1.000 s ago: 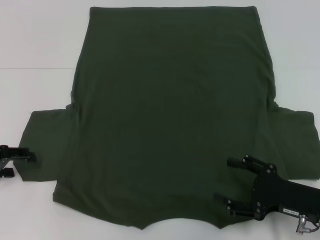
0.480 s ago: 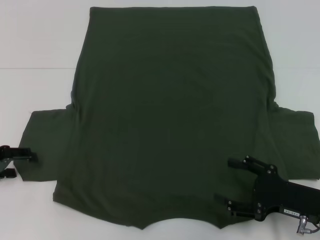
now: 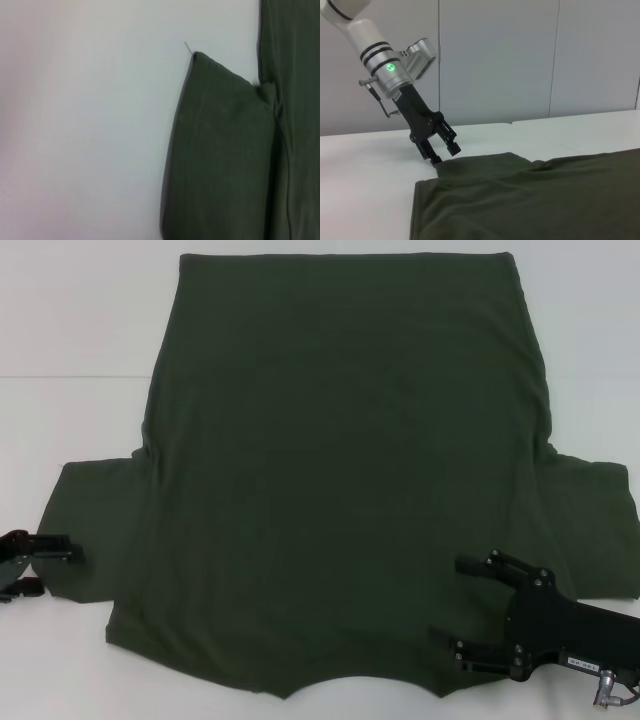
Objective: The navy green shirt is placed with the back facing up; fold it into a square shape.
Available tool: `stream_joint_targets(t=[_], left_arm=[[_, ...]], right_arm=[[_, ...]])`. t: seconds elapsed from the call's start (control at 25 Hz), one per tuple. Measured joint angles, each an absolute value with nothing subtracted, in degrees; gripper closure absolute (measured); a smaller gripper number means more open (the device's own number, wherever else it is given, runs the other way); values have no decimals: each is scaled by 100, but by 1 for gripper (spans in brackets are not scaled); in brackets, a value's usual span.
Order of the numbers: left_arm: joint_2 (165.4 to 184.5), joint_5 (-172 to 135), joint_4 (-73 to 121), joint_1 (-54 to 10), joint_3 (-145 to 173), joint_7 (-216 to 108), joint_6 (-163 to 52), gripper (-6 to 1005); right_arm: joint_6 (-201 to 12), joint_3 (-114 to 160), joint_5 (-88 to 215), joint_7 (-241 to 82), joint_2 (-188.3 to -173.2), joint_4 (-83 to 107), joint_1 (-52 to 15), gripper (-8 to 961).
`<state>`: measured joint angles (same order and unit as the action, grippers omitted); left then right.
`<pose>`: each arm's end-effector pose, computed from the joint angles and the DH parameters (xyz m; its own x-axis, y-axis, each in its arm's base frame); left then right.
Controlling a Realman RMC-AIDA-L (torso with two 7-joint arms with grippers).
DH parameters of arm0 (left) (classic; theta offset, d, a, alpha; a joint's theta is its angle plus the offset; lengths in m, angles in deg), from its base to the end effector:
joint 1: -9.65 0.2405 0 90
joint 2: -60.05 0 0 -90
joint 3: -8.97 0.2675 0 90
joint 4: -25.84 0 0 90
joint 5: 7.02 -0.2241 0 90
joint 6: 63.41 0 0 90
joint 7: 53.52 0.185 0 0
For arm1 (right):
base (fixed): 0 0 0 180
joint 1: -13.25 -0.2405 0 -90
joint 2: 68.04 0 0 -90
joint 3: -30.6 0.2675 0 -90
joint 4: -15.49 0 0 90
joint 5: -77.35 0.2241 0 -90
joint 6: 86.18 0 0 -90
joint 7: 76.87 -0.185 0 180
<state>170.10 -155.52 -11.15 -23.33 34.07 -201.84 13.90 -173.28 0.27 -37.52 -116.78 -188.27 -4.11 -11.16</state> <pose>-0.3935 0.3755 0.0379 -0.1266 0.8879 0.4423 0.9709 0.2023 -0.1284 0.3064 0.3008 -0.0874 0.8449 -0.0587 -0.5316 -0.2804 -0.8950 -0.3468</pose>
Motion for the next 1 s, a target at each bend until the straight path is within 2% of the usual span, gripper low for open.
stream_joint_targets(t=[0.76,1.0], left_arm=[[17059,-15559,-920,-2551,3410,-20138,1197,172],[17064,-15559,-918,-2560,3433,-20145,1161,253]], right_arm=[[-17343,27,-3752,-11672,-18828,-411,-1139,12],[-17362,57,-3752,-11655,-18827,-411,-1130,12]])
